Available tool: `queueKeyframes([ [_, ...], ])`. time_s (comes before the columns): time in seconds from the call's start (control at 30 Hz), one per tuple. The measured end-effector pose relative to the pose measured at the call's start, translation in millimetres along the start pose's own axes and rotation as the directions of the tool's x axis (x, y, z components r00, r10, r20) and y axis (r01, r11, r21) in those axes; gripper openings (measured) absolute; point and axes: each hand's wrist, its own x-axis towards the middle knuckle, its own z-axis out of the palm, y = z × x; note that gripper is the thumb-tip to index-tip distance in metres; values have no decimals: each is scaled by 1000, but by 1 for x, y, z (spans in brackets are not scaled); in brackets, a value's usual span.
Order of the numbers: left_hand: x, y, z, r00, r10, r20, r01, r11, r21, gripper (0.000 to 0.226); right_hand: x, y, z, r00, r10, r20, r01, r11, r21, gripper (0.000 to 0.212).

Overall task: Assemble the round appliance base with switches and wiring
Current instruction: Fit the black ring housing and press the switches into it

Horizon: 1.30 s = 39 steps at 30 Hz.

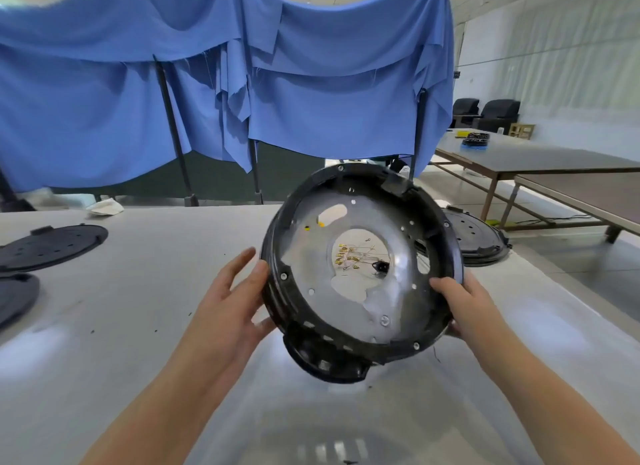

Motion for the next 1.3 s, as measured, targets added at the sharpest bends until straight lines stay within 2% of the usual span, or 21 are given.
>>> queueKeyframes([
  [0.07,1,-1,-1,999,-4,-42,7,996,84,30,-1,-1,-2,994,85,70,-81,995,-56,5],
  [0.1,1,-2,-2,999,-11,-47,18,990,141,27,-3,-2,-2,985,133,111,-123,988,-91,7],
  [0.17,1,-6,-3,999,-43,-34,50,967,251,35,-6,-3,-2,969,201,146,-178,971,-157,21],
  [0.23,-1,-10,-3,999,-46,-15,49,945,323,47,-6,-4,-3,974,185,130,-150,960,-238,27],
  [0.33,-3,-12,-1,1000,-25,15,18,920,391,30,-9,-3,-3,987,133,92,-83,904,-419,36],
  [0.43,0,-17,-3,998,-56,-20,59,899,433,21,-11,0,0,984,134,118,-67,889,-453,35],
  [0.53,2,-20,-4,997,-26,-72,60,844,533,16,-8,5,4,988,108,112,-45,888,-457,22],
  [0.6,2,-20,-5,995,-25,-95,78,790,608,25,-4,9,5,991,106,87,-56,895,-443,14],
  [0.7,6,-28,-11,997,-33,-72,75,674,735,54,-1,12,6,994,71,87,-24,891,-453,5],
  [0.73,7,-31,-12,997,-36,-65,73,645,761,55,0,13,6,995,52,86,-7,887,-461,5],
  [0.9,10,-33,-15,998,-23,-64,64,631,773,55,1,16,7,996,22,84,22,870,-493,7],
  [1.07,10,-35,-16,998,-7,-61,52,613,788,33,-3,13,8,995,-12,95,62,840,-539,9],
  [1.17,11,-34,-17,994,75,-82,18,620,784,35,-9,7,9,988,-91,127,146,826,-544,7],
  [1.3,7,-24,-18,967,232,-108,-36,540,841,39,-16,1,13,974,-149,168,219,792,-569,16],
])
